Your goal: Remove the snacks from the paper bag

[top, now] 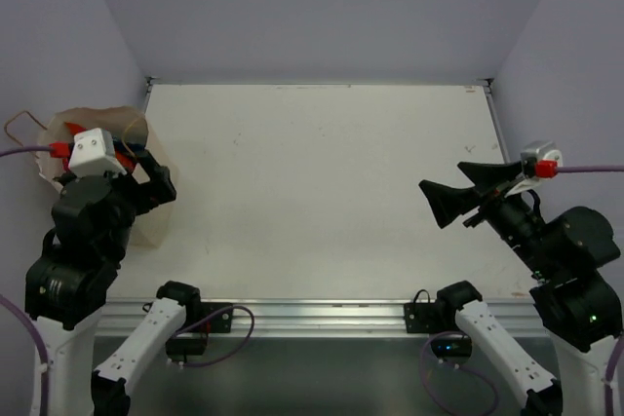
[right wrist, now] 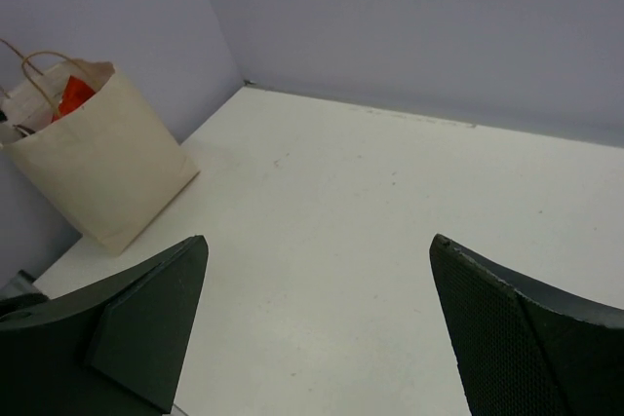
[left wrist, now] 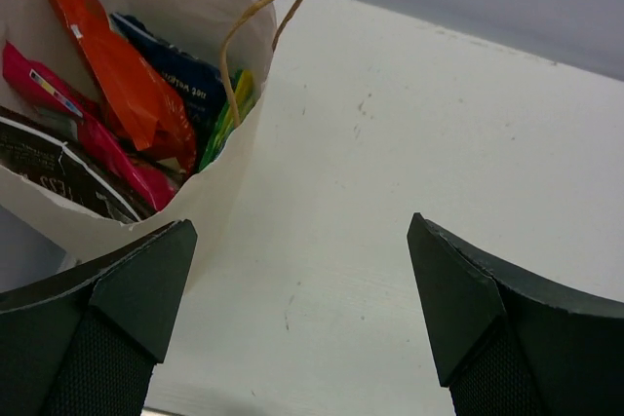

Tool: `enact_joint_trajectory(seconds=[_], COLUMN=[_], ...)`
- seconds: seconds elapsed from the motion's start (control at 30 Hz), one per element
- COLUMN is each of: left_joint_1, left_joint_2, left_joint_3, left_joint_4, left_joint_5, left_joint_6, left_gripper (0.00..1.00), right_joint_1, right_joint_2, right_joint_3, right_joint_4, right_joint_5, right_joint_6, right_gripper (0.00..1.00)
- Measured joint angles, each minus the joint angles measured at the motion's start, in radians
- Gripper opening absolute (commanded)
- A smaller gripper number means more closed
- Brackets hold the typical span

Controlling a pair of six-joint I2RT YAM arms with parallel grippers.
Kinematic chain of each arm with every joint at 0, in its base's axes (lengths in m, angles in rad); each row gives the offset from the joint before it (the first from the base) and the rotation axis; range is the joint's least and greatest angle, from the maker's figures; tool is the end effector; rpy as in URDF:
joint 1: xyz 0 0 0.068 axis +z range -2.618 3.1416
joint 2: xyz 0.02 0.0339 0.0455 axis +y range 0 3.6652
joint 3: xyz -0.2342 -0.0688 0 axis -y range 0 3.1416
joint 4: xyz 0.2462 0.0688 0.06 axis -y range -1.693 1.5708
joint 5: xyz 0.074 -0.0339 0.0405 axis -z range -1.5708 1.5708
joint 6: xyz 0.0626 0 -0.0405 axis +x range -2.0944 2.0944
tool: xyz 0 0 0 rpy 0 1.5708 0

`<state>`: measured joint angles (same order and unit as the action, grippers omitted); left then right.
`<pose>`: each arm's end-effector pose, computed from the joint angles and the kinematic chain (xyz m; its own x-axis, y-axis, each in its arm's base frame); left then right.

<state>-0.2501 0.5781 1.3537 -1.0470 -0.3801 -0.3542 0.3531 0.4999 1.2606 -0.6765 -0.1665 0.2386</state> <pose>0.0880 0.0015 0.4213 -0.2032 -0.2805 -0.9381 -0.1993 0.9499 -0.2409 0.0777 0.0397 0.4504 -0.0405 0.2335 -0.9715 -0.5006 0.8368 0.2220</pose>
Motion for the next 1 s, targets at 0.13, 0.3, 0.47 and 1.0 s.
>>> enact_joint_trajectory(seconds=[0.13,0.3,0.47,1.0], left_joint_1=[0.000,0.000,0.004,0.198], left_joint_2=[0.159,0.283,0.344,0.544], left_joint_3=[0.019,0.016,-0.001,-0.096], left_joint_4=[-0.026,-0.040,-0.019,0.280], left_joint_5=[-0.082,-0.182,-0.252,-0.069], left_joint_6=[-0.033,-0.049,-0.043,0.158], left_gripper=[1.00,1.00,1.00,0.12], right_joint_1=[0.000,0.000,0.000,0.000], right_joint_2=[0.068,0.101,0.092,0.046], right_joint_3=[-0.006,-0.022,-0.042,-0.105], right_joint_4=[-0.016,-0.019,-0.018,-0.019], right_joint_5=[-0.063,-0.116,-0.156,-0.183], right_joint_6=[0.017,0.026,0.034,0.024], right_gripper=[0.99,0.99,0.99,0.99])
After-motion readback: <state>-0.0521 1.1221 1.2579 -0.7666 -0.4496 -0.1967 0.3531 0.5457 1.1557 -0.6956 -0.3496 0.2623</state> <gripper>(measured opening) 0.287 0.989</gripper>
